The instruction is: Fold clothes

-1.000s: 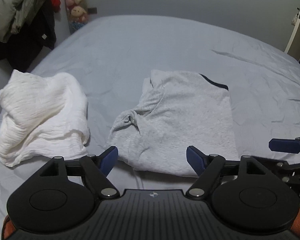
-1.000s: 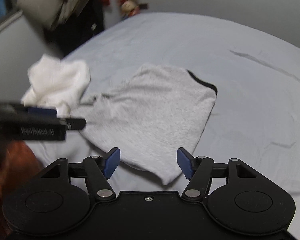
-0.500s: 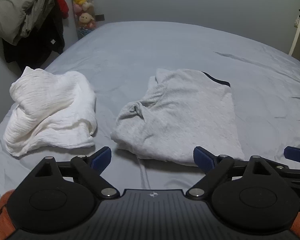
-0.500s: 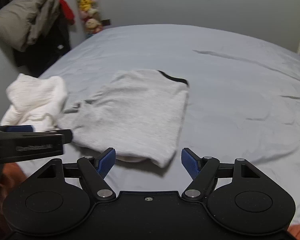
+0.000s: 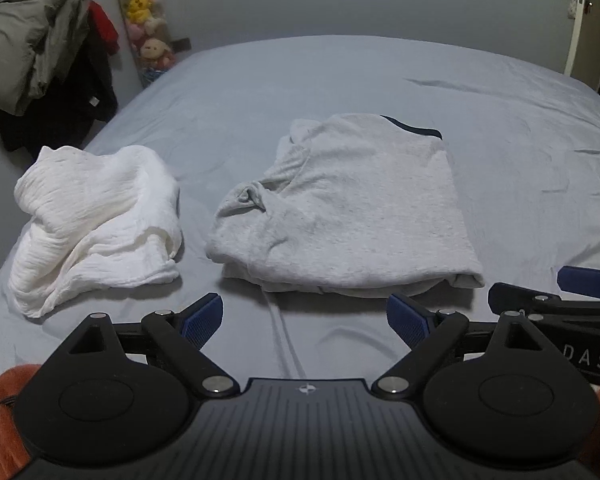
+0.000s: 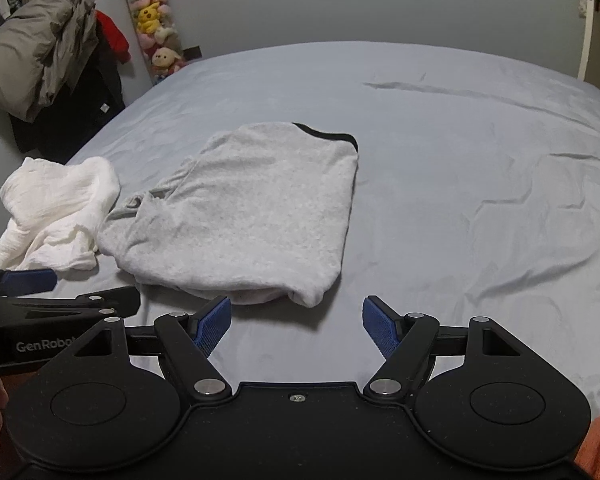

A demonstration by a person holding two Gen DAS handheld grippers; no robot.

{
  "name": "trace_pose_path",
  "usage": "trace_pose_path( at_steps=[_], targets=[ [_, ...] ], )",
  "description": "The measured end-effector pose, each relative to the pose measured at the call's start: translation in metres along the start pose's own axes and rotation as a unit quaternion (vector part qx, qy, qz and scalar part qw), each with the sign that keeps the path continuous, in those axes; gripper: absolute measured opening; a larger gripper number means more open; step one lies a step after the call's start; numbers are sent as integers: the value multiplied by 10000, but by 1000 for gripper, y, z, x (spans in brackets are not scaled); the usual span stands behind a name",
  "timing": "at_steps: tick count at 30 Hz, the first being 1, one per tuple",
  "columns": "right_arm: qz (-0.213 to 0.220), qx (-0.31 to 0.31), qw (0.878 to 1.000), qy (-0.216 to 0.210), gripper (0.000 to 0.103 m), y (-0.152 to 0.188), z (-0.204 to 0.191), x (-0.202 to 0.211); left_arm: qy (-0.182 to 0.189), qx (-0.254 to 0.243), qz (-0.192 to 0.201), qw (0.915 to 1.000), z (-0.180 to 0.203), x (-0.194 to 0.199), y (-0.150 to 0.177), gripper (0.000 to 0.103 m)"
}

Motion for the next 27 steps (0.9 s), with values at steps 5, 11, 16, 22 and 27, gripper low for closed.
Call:
trace_pose_path(
  at_steps=[5,11,16,22,27],
  targets=[
    [77,69,9999,88,71,2,2,3,-116,63,-31,9999,-2,1,2,89],
    [115,-22,9999,50,71,4,4,5,-92,47,-74,9999,-1,0,6,89],
    [118,-15,9999,68,71,5,4,5,-110,-90,-157,9998,3,-1,8,89],
    [130,-31,9999,48,71,6,5,5,66,-70,-224,9997,9,-2,9,89],
    [141,-55,9999,36,71,6,6,5,65,-109,-235,9996,12,-3,9,89]
  ],
)
Point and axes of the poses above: each gripper's, at about its wrist camera, not at the fingertips, and x roughly against the way its jaws point, z to its right, y to its underside, the point moved 10 cm from there along -x, roughly the way its jaws point, and after that the axes turned 4 degrees about -x, right-handed, at the moved point
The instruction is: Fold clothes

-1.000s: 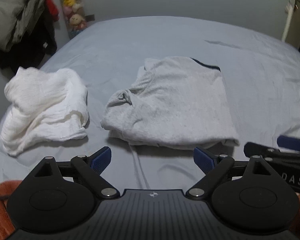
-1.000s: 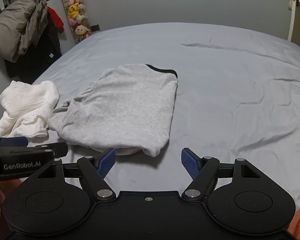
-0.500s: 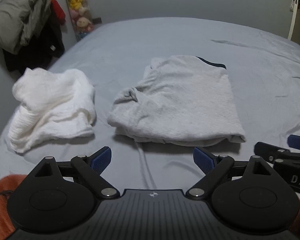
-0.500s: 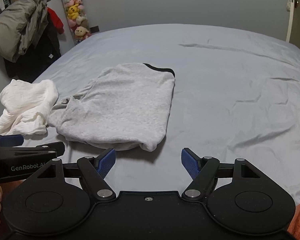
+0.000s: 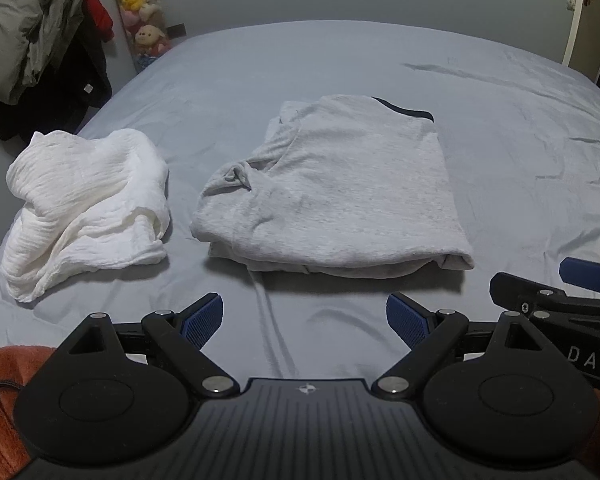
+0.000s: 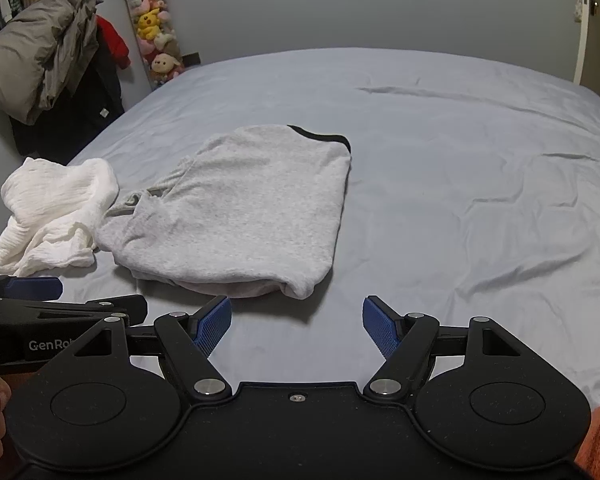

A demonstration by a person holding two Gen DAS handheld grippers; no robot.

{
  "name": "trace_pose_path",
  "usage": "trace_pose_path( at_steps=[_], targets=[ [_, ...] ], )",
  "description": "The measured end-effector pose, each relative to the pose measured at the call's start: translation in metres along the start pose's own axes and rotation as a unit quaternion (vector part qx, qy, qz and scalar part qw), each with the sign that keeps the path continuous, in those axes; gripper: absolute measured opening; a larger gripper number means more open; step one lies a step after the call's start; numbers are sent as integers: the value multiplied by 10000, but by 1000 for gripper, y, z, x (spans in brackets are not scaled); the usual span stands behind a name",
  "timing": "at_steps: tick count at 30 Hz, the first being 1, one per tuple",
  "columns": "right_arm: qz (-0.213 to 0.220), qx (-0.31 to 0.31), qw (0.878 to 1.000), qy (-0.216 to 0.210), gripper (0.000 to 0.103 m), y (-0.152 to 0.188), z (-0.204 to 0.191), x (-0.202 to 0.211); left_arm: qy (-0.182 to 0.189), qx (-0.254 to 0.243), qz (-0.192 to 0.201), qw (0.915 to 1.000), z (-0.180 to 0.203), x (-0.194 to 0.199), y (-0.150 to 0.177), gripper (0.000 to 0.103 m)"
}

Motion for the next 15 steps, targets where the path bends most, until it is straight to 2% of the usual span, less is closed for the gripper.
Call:
trace_pose_path(
  at_steps=[15],
  targets=[
    [-3,-19,10000,-30,71,1,-2,1,-26,28,2,10000,-2,1,0,89]
  ],
)
Point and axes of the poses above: each gripper's, at about its wrist camera, not at the fingertips, and x roughly against the way its jaws point, z to its right, y to its underside, the point moved 10 cm from there along -x, roughly the way its jaws point, and after that the axes turned 4 degrees about -x, right-handed, at the moved point
